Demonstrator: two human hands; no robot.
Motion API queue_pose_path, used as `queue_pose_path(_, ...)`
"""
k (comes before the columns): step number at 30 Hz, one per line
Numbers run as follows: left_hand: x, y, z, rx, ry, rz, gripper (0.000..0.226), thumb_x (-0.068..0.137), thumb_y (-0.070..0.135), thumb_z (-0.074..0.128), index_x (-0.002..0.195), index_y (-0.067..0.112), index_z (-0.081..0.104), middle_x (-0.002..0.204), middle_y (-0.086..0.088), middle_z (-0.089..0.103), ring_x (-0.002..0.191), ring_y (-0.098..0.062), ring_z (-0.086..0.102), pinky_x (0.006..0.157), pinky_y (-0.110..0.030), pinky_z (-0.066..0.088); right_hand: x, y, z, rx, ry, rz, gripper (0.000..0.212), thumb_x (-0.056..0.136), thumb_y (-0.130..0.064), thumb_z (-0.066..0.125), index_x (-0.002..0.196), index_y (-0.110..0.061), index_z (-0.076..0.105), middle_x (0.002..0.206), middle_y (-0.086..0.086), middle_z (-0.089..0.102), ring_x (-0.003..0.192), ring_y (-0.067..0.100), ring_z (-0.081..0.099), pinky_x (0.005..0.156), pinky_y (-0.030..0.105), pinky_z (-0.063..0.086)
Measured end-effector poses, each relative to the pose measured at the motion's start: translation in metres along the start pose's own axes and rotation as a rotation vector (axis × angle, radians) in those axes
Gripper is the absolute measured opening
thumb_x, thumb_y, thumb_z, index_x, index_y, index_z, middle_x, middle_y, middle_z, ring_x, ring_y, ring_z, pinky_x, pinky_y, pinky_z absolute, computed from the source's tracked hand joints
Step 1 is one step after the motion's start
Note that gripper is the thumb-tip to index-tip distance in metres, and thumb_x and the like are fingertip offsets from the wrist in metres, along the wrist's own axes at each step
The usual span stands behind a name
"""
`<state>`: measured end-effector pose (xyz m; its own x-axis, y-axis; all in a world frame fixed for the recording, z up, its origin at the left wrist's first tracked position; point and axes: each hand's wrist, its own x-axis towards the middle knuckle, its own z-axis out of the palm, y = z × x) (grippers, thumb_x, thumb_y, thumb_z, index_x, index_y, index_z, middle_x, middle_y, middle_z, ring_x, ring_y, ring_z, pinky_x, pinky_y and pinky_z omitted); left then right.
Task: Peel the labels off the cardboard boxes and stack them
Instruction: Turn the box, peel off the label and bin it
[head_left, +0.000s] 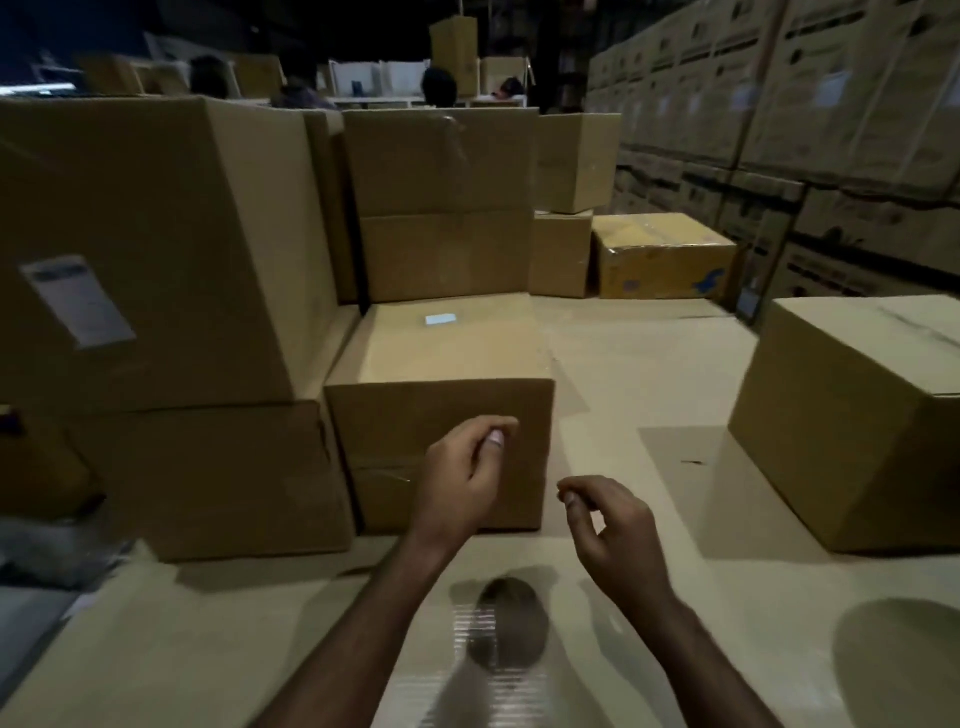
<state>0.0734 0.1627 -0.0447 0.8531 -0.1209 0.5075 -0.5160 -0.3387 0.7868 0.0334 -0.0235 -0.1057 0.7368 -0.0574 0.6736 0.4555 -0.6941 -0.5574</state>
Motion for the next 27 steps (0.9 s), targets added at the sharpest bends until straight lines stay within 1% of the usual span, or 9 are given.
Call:
queue_pose_path(5,-0.006,-0.029,-0.046,-0.028,0.133,-0.118,0.025,0.1,0.01,0.053,0.114,0.026,0.067,0.112,0.007,0.069,0.102,0.002,0.064,0.083,-0.013,0.05,0.019,-0.028,0.039,0.01,0.054,-0.034,0.016,0.089,-0.012,0.06,0.1,-0.014,0.072,0.091,-0.007,0.07,0.08,0.006,0.063,0.067,0.032,0.055)
queue_pose_path(9,0.001,-0.031,-0.067,-0.017,0.174,-0.082,0.032,0.1,0.011,0.055,0.128,0.025,0.06,0.119,0.01,0.06,0.111,0.004,0.058,0.091,-0.019,0.051,0.045,-0.055,0.057,0.005,0.106,-0.096,0.033,0.092,-0.011,0.06,0.125,-0.012,0.065,0.109,0.001,0.071,0.094,0.011,0.066,0.078,0.027,0.057)
queue_pose_path(10,0.003,-0.03,-0.069,-0.006,0.188,-0.069,0.034,0.1,0.011,0.055,0.131,0.024,0.059,0.118,0.011,0.057,0.111,0.004,0.057,0.092,-0.021,0.051,0.054,-0.06,0.061,-0.012,0.105,-0.092,0.04,0.093,-0.011,0.061,0.133,-0.013,0.06,0.109,0.002,0.071,0.092,0.011,0.066,0.077,0.025,0.055)
queue_pose_path(13,0.009,-0.025,-0.072,0.03,0.239,-0.045,0.037,0.1,0.013,0.054,0.135,0.023,0.057,0.117,0.01,0.054,0.107,0.002,0.055,0.09,-0.029,0.054,0.078,-0.065,0.066,-0.122,0.085,-0.043,0.056,0.095,-0.015,0.06,0.149,-0.018,0.043,0.086,0.0,0.063,0.072,0.013,0.056,0.059,0.024,0.049)
queue_pose_path(15,0.012,-0.025,-0.073,0.033,0.268,-0.042,0.038,0.1,0.014,0.053,0.136,0.021,0.057,0.117,0.007,0.054,0.104,0.0,0.056,0.089,-0.035,0.056,0.085,-0.062,0.066,-0.2,0.091,-0.005,0.053,0.097,-0.019,0.058,0.148,-0.019,0.044,0.084,0.001,0.061,0.072,0.015,0.055,0.056,0.028,0.047)
queue_pose_path(18,0.014,-0.024,-0.076,0.039,0.298,-0.005,0.038,0.098,0.019,0.051,0.135,0.019,0.058,0.118,0.004,0.053,0.103,-0.002,0.057,0.089,-0.038,0.057,0.086,-0.053,0.061,-0.238,0.112,0.007,0.045,0.097,-0.021,0.056,0.142,-0.017,0.052,0.095,0.005,0.067,0.081,0.02,0.06,0.063,0.032,0.052)
queue_pose_path(21,0.013,-0.024,-0.079,0.146,0.337,0.015,0.036,0.098,0.018,0.052,0.133,0.02,0.059,0.122,0.003,0.049,0.112,-0.011,0.053,0.091,-0.037,0.055,0.089,-0.046,0.057,-0.253,0.169,0.026,0.039,0.097,-0.019,0.057,0.135,-0.014,0.059,0.105,0.008,0.071,0.089,0.024,0.065,0.072,0.033,0.054)
queue_pose_path(24,0.011,-0.021,-0.078,0.285,0.407,0.077,0.035,0.096,0.013,0.055,0.13,0.021,0.062,0.126,-0.001,0.046,0.12,-0.015,0.043,0.092,-0.037,0.053,0.094,-0.039,0.049,-0.278,0.229,0.077,0.035,0.095,-0.018,0.058,0.129,-0.011,0.064,0.112,0.009,0.072,0.095,0.026,0.067,0.079,0.028,0.049)
queue_pose_path(27,0.013,-0.023,-0.072,0.304,0.398,0.08,0.035,0.094,0.018,0.052,0.127,0.021,0.063,0.13,-0.002,0.045,0.124,-0.019,0.042,0.097,-0.044,0.05,0.096,-0.034,0.043,-0.295,0.243,0.102,0.033,0.096,-0.02,0.056,0.126,-0.011,0.066,0.112,0.009,0.072,0.098,0.027,0.066,0.08,0.027,0.047)
